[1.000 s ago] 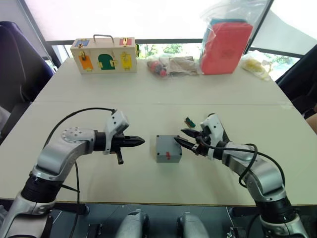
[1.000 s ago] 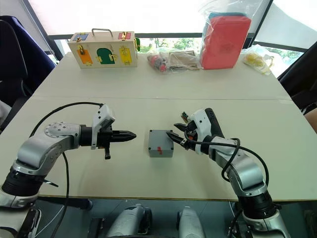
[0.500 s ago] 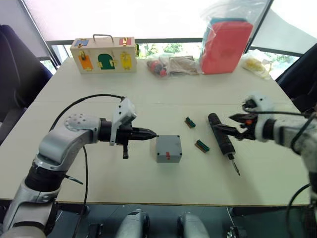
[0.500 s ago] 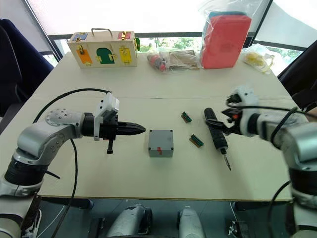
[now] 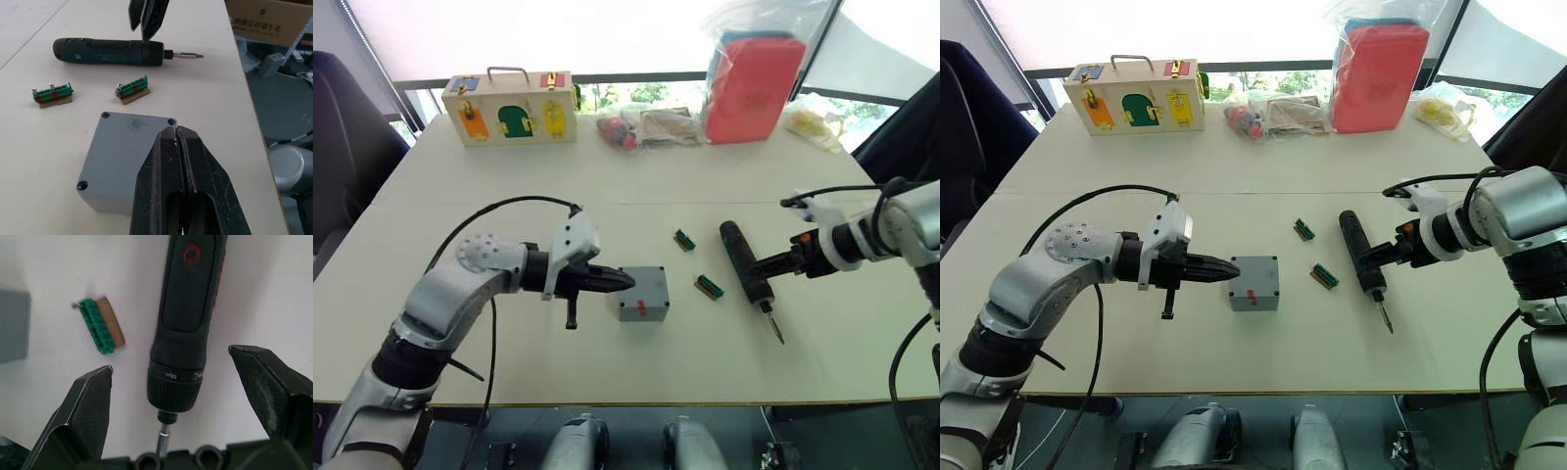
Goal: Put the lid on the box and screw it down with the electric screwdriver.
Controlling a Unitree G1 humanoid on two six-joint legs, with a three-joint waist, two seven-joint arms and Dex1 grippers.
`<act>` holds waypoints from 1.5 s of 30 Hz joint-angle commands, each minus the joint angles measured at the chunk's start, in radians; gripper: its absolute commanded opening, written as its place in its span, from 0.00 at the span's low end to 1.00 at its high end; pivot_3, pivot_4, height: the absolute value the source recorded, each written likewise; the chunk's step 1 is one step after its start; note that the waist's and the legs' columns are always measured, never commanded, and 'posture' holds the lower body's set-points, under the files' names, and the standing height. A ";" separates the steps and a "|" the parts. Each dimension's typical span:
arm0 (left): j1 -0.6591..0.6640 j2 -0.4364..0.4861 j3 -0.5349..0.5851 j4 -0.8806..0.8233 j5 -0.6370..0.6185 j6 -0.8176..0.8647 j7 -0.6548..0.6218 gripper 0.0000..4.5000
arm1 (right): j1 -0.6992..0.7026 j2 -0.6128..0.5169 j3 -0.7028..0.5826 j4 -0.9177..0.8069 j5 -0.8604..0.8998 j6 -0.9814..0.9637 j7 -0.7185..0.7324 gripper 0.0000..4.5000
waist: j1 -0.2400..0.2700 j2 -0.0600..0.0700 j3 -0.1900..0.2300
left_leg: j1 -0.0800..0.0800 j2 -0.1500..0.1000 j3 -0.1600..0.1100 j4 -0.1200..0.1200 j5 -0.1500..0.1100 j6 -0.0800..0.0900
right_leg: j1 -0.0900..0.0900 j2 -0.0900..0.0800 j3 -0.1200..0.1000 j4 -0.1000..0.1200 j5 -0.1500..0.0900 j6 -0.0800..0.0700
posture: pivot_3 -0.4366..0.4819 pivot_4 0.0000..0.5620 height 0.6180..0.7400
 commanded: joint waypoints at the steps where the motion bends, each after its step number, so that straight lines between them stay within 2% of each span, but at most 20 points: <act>1: 0.012 0.004 0.027 -0.078 -0.030 0.023 0.027 0.00 | -0.041 0.000 0.033 0.074 -0.050 -0.055 0.043 0.96 | -0.003 0.000 0.000 | 0.000 0.000 0.000 0.000 0.000 0.000 | 0.000 0.000 0.000 0.000 0.000 0.000 | 0.48 0.27 1.00; 21: 0.061 -0.021 0.027 -0.153 -0.073 0.067 0.137 0.00 | -0.040 0.061 0.030 0.119 -0.109 -0.057 0.061 0.96 | -0.002 0.000 0.000 | 0.000 0.000 0.000 0.000 0.000 0.000 | -0.001 0.000 0.000 0.001 0.001 0.001 | 0.48 0.27 1.00; 27: 0.079 -0.011 0.040 -0.171 -0.091 0.075 0.132 0.00 | -0.034 0.048 0.025 0.120 -0.115 -0.053 0.074 0.96 | -0.002 0.000 0.000 | 0.000 0.000 0.000 0.000 0.000 0.000 | -0.001 0.000 0.000 0.001 0.001 0.001 | 0.48 0.27 1.00; 34: 0.040 0.003 0.028 -0.122 -0.079 0.056 0.098 0.00 | -0.033 0.063 0.023 0.166 -0.126 -0.054 0.078 0.96 | -0.002 0.000 0.000 | 0.000 0.000 0.000 0.000 0.000 0.000 | -0.001 0.000 0.000 0.001 0.000 0.001 | 0.48 0.27 1.00; 39: 0.032 0.001 0.019 -0.107 -0.073 0.052 0.088 0.00 | -0.062 0.071 0.126 0.162 -0.175 -0.105 0.114 0.96 | -0.003 0.000 0.000 | 0.000 0.000 0.000 0.000 0.000 0.000 | -0.001 0.001 0.000 0.001 0.001 0.001 | 0.48 0.27 1.00; 45: 0.043 -0.031 0.009 -0.098 -0.055 0.039 0.115 0.00 | -0.110 0.136 0.258 0.189 -0.237 -0.114 0.154 0.96 | -0.005 0.000 0.000 | 0.000 0.000 0.000 0.000 0.000 0.000 | -0.001 0.001 0.000 0.002 0.001 0.001 | 0.48 0.27 1.00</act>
